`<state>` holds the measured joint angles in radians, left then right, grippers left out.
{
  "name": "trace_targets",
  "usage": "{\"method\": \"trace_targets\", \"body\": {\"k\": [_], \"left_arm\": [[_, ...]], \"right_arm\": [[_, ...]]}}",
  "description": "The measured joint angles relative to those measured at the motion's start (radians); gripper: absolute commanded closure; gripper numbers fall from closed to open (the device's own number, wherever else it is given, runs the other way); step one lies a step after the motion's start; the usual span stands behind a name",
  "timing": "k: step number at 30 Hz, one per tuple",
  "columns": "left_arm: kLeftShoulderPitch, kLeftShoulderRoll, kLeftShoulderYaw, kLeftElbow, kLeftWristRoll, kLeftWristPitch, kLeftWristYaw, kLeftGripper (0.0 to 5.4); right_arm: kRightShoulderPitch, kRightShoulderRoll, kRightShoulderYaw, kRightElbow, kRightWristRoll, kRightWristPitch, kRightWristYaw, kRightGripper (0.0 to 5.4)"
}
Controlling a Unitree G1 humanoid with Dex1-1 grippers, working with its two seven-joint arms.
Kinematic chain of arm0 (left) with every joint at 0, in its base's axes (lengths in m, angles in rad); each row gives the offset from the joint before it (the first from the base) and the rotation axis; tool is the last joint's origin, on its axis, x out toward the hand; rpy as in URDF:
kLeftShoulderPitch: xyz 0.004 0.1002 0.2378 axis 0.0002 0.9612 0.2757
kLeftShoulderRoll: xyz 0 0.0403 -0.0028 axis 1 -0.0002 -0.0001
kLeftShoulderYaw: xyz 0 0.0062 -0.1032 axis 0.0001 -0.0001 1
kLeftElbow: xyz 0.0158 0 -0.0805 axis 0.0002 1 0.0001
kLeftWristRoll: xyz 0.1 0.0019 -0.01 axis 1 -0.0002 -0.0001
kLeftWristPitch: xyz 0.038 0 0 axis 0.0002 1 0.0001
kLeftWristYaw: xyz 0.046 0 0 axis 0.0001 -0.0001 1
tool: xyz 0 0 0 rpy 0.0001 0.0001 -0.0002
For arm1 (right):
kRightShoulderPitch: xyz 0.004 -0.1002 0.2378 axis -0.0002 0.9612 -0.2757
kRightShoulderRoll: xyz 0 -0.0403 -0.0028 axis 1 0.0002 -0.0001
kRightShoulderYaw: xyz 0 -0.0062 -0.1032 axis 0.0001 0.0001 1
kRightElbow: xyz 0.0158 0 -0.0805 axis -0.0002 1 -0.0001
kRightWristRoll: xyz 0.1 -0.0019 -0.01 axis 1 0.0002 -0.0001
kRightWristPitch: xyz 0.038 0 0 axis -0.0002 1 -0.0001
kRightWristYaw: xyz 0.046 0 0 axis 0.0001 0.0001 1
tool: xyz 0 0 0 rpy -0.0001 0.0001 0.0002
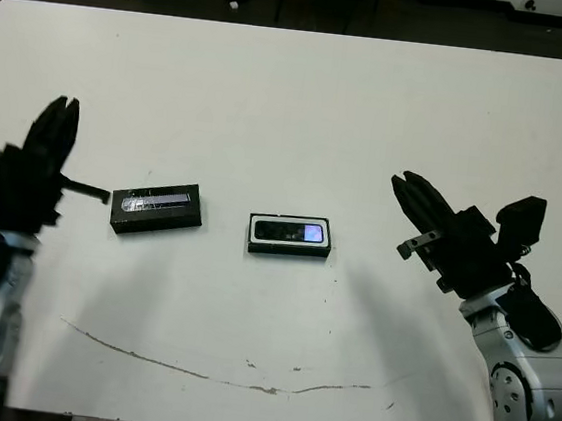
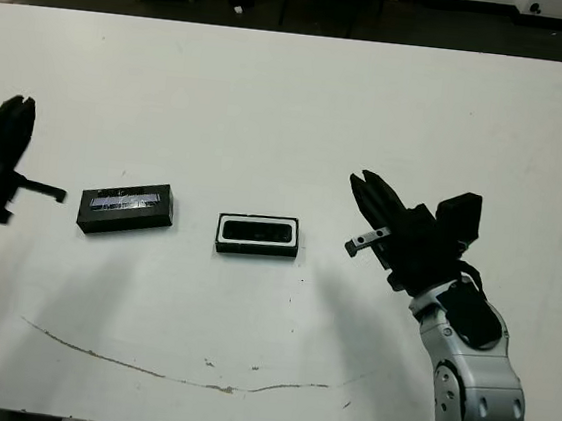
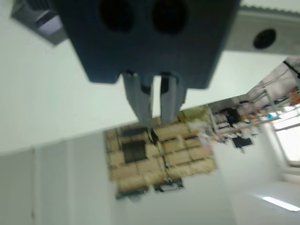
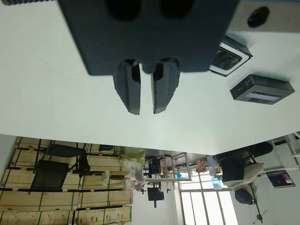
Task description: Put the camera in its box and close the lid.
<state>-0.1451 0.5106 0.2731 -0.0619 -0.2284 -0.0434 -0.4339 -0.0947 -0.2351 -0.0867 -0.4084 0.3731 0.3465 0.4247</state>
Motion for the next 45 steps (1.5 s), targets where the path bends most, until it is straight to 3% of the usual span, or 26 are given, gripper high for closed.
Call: {"method": "trace_targets", "body": {"k": [4,10,16,22,27,37,45], "left_arm": [[-0.128,0.217,-0.053,0.105,-0.034,0.119,-0.293,4.34],[-0.408,0.340,-0.239,0.298,-0.029,0.207,-0.707,2.90],[-0.669,0.332,-0.456,0.541,0.115,0.053,-1.010,1.46],[-0.754,0.293,-0.553,0.625,0.230,-0.048,-1.064,0.03],[-0.786,0.256,-0.595,0.697,0.280,-0.087,-1.078,0.01],[-0.819,0.170,-0.617,0.880,0.295,-0.200,-1.138,0.01],[-0.830,0.152,-0.623,0.968,0.210,-0.136,-1.172,0.01]], "right_arm": [[0.010,-0.004,-0.002,0.013,0.005,0.000,0.000,5.40],[0.012,-0.006,-0.003,0.026,0.026,0.000,0.004,5.40],[0.015,-0.007,-0.004,0.041,0.027,-0.021,0.015,5.40],[0.016,-0.008,-0.004,0.056,0.027,-0.038,0.019,5.40],[0.019,-0.008,-0.005,0.060,0.028,-0.041,0.018,5.40],[0.025,-0.008,-0.003,0.060,0.015,-0.041,-0.003,5.40],[0.026,-0.008,0.000,0.065,0.006,-0.041,-0.003,5.40]]}}
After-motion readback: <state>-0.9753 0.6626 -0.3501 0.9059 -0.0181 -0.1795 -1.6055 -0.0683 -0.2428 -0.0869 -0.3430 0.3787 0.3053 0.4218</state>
